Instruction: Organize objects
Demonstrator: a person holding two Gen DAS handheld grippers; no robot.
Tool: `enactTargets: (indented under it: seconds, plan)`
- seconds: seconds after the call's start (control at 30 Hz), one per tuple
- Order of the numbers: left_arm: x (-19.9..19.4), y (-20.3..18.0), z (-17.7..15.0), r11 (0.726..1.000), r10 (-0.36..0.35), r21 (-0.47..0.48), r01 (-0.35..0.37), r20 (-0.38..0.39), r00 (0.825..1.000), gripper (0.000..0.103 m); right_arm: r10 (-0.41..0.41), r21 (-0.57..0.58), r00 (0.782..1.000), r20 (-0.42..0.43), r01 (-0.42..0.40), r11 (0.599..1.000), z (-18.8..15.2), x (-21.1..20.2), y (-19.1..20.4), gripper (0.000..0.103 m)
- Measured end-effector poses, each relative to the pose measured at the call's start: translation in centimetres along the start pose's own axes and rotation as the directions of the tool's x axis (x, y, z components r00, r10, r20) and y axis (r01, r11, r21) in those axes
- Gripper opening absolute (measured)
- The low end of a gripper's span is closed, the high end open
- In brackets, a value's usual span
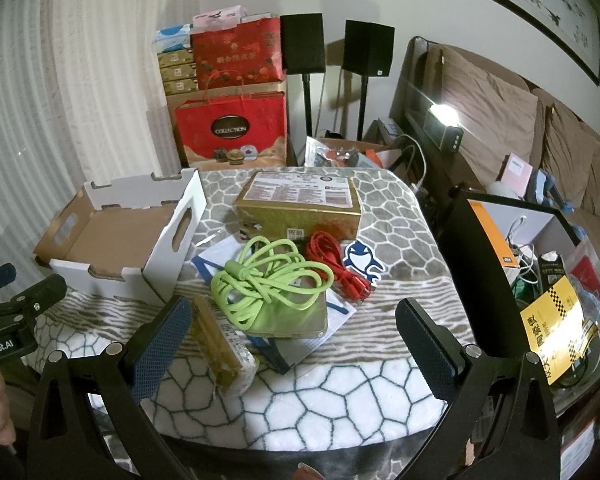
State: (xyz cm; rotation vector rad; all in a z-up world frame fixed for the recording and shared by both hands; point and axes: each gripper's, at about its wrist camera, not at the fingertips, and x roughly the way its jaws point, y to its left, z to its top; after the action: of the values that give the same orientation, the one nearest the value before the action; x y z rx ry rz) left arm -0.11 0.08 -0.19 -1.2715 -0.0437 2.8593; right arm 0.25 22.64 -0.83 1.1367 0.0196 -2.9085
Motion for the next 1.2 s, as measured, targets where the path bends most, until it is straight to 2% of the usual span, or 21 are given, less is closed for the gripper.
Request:
enactTargets:
  seconds: [1.2]
  plan:
    - [0.05, 0.22, 0.07, 1.000, 0.006, 0.005, -0.006, -0.001, 1.000, 0.103, -0.001, -0.001, 1.000, 0.002, 0.001, 1.000, 0.03, 0.17, -0.08, 0.103]
